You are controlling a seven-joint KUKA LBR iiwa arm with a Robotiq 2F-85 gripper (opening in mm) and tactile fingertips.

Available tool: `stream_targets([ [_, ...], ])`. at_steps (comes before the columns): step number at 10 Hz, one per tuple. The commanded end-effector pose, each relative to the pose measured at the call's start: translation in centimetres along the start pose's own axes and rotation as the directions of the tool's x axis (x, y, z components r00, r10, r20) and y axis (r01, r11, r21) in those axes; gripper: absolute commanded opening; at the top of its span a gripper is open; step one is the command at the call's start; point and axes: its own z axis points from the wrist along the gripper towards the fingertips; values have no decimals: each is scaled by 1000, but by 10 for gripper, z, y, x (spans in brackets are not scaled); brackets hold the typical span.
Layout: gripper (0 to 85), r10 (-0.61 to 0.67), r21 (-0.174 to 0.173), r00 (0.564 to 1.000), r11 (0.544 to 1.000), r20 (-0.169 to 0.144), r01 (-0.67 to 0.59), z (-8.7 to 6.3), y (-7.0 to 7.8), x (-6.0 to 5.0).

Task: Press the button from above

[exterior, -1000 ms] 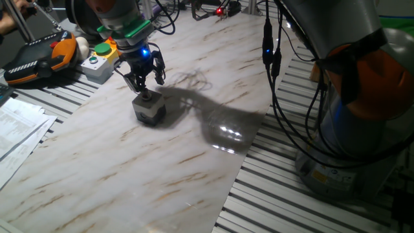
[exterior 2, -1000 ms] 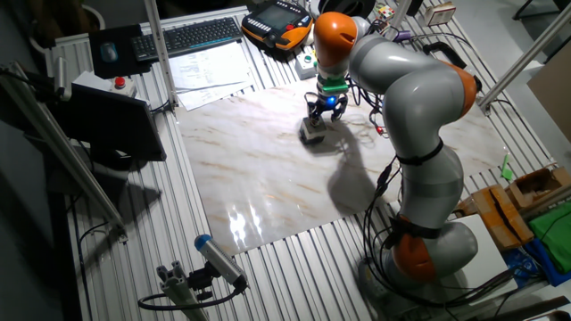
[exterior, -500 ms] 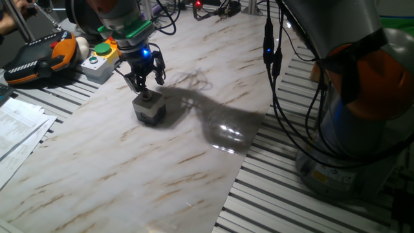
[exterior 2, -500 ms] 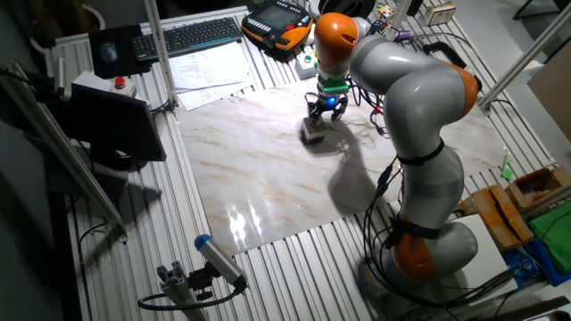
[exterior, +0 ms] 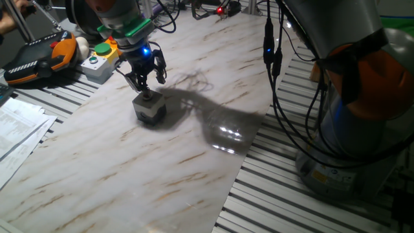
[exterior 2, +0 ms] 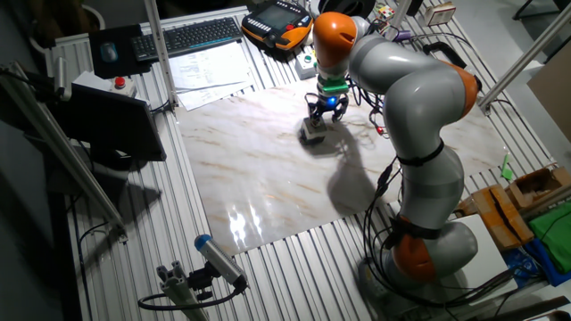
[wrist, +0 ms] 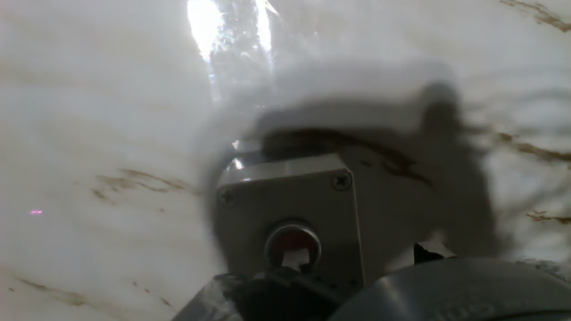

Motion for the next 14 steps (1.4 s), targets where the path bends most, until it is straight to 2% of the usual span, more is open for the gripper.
stream_targets([
  [1,613,1,3,1000,1000,5,-1,-3,0,-1],
  [3,613,0,3,1000,1000,8,0,-8,0,1],
  [5,600,-6,1,999,1000,33,6,-18,0,6],
  [9,513,-35,26,994,999,100,33,-44,3,19],
  [10,457,-38,26,993,999,111,35,-51,6,22],
  [12,153,-45,-11,993,999,108,46,-68,7,27],
  [13,50,-51,-28,993,998,105,54,-76,6,29],
  [14,7,-57,-28,992,998,114,60,-79,4,31],
])
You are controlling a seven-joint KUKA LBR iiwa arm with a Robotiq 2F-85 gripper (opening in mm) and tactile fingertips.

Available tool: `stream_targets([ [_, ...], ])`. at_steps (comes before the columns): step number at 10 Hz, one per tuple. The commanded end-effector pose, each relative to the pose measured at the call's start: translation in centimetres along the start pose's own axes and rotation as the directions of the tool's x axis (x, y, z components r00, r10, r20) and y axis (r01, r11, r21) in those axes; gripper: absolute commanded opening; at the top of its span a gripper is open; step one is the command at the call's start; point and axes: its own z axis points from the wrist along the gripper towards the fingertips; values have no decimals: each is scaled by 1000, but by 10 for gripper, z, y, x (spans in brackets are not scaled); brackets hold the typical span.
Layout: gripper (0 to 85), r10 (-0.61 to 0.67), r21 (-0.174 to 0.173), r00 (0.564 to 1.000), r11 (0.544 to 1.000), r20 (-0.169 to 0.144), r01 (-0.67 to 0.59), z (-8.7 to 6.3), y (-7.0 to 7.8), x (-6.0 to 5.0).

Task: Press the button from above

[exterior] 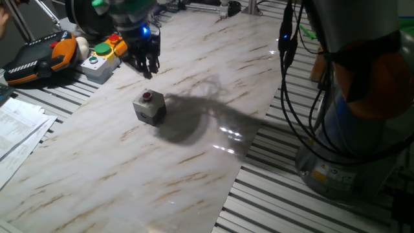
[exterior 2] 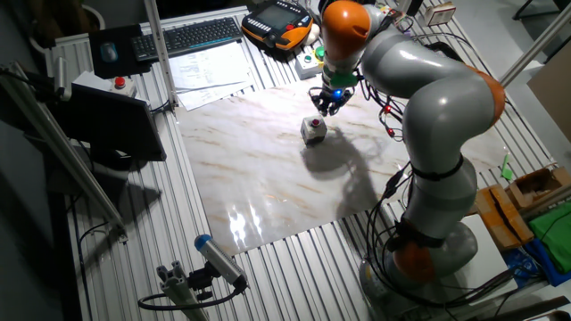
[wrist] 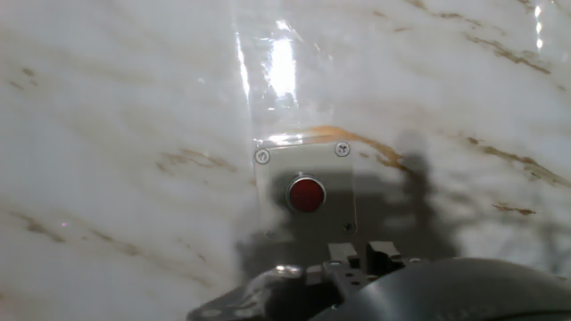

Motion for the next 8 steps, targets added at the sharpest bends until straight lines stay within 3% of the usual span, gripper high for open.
stream_targets([
  [1,7,0,4,1000,1000,8,0,-2,-1,2],
  [3,7,-5,25,999,1000,47,4,-1,-1,2],
  [4,7,-9,35,997,999,81,6,-1,-1,2],
  [6,7,-15,22,992,1000,125,12,-1,-1,2],
  [7,7,-16,5,992,1000,126,15,-1,-1,2],
  [8,7,-6,-9,994,1000,107,7,-1,-1,2],
])
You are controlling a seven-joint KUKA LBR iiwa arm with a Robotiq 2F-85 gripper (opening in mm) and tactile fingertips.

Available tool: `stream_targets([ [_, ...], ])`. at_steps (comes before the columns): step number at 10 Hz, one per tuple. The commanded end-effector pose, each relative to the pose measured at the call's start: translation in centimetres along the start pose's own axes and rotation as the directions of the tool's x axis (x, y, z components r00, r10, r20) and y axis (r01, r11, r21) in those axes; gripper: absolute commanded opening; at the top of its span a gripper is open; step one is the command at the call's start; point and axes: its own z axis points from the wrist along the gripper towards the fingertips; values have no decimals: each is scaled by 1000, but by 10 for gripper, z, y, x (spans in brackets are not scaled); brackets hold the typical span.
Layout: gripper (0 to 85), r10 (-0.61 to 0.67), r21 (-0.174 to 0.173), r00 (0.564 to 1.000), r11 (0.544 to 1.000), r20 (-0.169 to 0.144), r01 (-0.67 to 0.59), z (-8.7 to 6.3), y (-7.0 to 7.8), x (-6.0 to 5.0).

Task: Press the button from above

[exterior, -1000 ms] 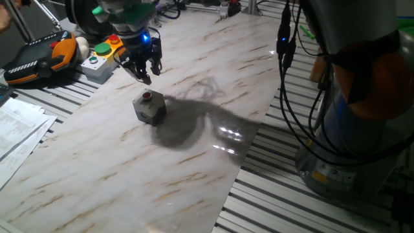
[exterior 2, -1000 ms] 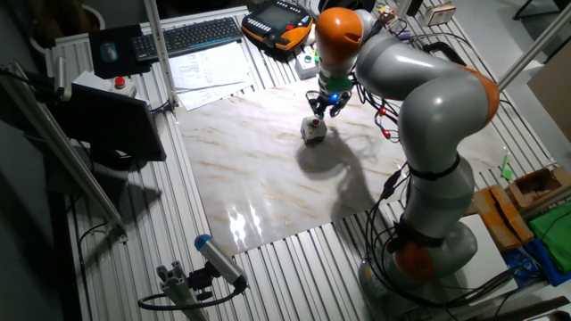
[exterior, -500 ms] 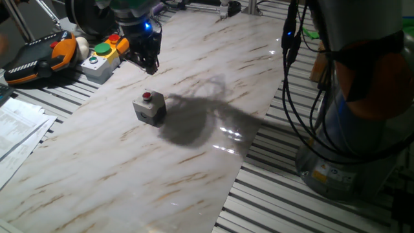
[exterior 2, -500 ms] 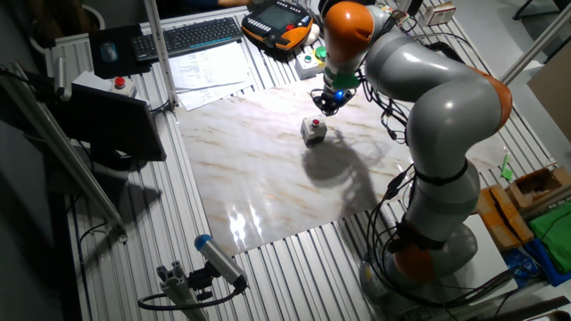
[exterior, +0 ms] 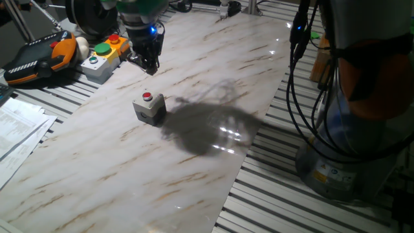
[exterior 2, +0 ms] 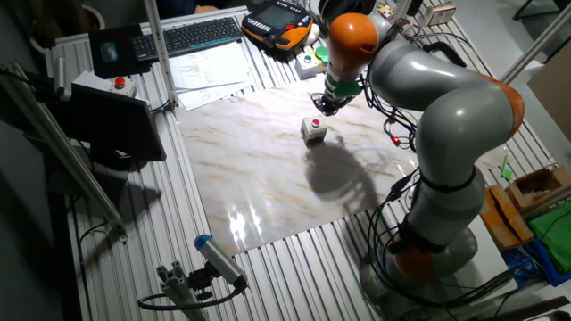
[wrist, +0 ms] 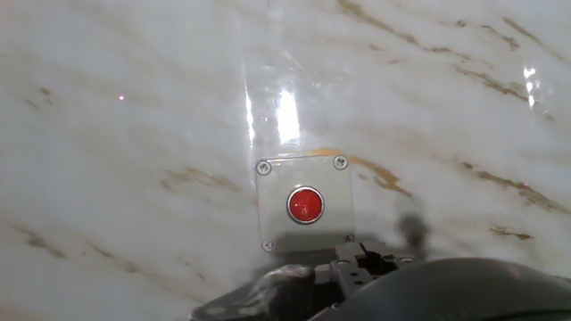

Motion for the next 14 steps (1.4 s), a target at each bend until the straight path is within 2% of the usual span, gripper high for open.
stream_targets([
  [1,7,10,-14,1000,1000,-26,-10,0,0,0],
  [2,7,19,-27,999,999,-40,-20,0,0,0],
  [3,7,8,-22,999,1000,-45,-9,-1,-1,0],
  [5,7,-23,-15,998,1000,-50,22,-19,-8,3],
  [7,7,-42,-9,998,999,-48,42,-30,-10,9],
  [12,7,-74,-5,996,997,-49,74,-37,-10,13],
  [14,7,-83,12,996,996,-38,84,-38,-8,13],
])
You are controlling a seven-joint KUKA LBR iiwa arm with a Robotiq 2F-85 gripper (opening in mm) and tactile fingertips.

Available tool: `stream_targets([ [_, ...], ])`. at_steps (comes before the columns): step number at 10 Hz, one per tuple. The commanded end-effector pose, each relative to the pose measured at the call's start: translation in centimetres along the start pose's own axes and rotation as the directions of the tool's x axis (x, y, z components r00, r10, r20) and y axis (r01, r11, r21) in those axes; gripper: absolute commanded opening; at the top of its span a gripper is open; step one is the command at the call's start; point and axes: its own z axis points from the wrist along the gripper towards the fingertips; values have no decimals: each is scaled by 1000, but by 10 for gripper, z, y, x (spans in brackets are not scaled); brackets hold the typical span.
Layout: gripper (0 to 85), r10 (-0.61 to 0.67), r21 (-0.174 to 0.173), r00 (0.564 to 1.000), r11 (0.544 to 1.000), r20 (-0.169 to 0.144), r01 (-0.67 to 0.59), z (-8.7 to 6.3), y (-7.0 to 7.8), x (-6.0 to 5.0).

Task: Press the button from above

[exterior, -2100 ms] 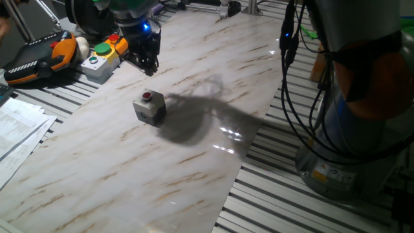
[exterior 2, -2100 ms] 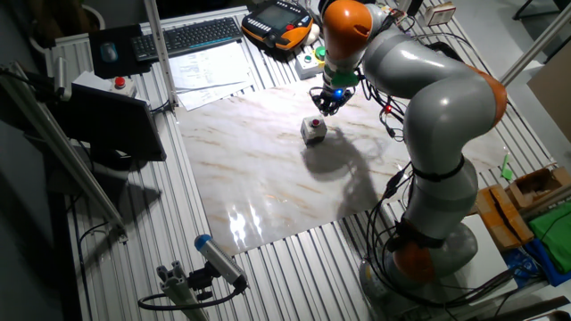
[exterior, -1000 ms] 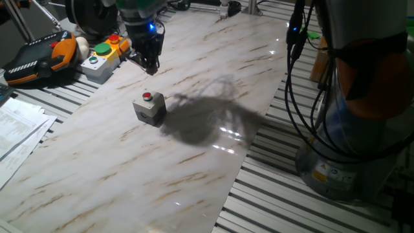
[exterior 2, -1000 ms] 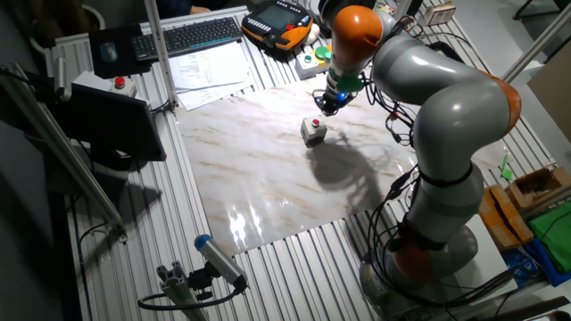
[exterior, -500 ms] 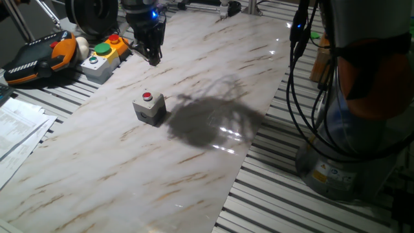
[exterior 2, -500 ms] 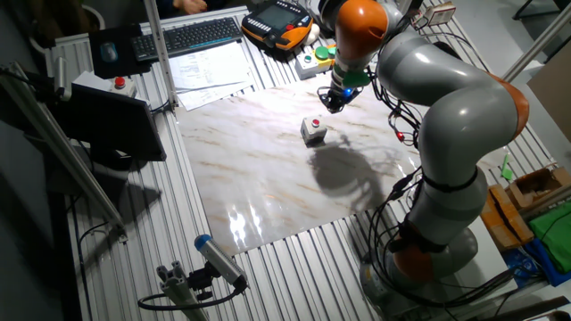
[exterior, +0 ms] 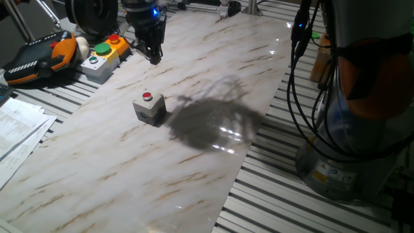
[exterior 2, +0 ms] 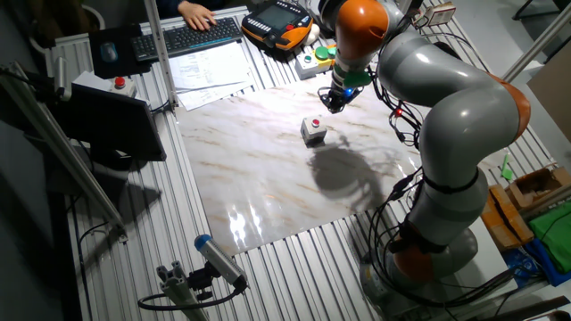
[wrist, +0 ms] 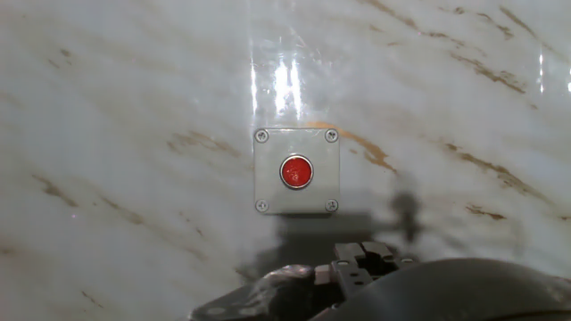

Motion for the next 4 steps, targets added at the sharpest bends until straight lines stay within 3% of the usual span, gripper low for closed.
stream_targets([
  [1,7,-2,3,1000,1000,2,2,0,0,0],
  [4,7,-5,19,1000,1000,4,5,-1,0,0],
])
